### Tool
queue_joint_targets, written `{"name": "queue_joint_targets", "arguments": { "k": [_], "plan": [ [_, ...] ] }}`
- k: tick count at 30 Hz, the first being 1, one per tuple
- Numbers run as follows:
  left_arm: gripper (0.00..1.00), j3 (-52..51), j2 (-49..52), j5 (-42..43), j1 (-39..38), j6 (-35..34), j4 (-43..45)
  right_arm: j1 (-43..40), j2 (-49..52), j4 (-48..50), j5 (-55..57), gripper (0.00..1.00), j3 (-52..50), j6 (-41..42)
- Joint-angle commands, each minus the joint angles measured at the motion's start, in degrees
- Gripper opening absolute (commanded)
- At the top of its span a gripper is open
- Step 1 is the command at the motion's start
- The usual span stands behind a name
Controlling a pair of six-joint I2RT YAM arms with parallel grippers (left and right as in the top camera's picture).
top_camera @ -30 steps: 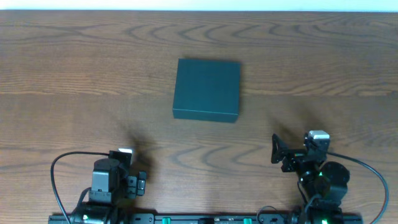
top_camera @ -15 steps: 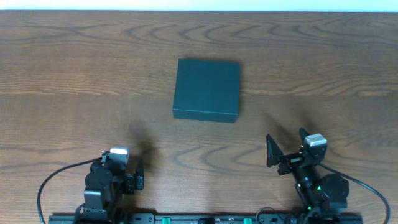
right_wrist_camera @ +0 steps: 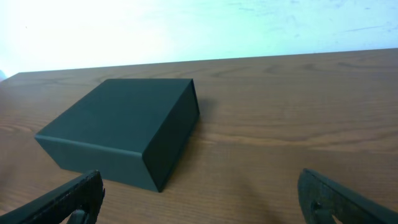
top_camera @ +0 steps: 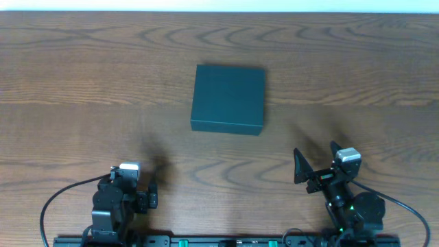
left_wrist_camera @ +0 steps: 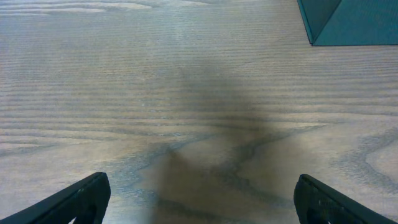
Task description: Pack container
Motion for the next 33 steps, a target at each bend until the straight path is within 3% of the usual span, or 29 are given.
{"name": "queue_joint_targets", "arguments": {
  "k": [1,4,8,15,20,33],
  "plan": [
    [0.96,-1.25,-0.55,-0.42,0.35,-0.24,-0.61,0.52,-0.42,-0.28,0.17,0.99,-0.92,0.79],
    [0.95,-1.25,-0.55,-1.22,0.37,-0.24,2.82,0.52,-0.42,-0.26,0.17,0.99,-0.92,0.79],
    [0.95,-1.31,-0.55,-1.53,0.37,-0.24,26.45,0.52,-0.42,-0.28,0.17,0.99,-0.92,0.79],
    [0.95,-6.49,-0.55,-1.51,0.39,-0.24,40.72,0.52,-0.42,-0.26,0.17,0.99,-0.92,0.79],
    [0.95,-10.91,-0.55,-1.44,0.37,-0.24,40.17,0.52,-0.42,-0.28,0.17,0.99,-0.92,0.79],
    [0.96,-10.82,-0.52,-1.68,0.39,-0.24,39.26,0.52,-0.42,-0.28,0.17,0.99,-0.92,0.79]
  ]
}}
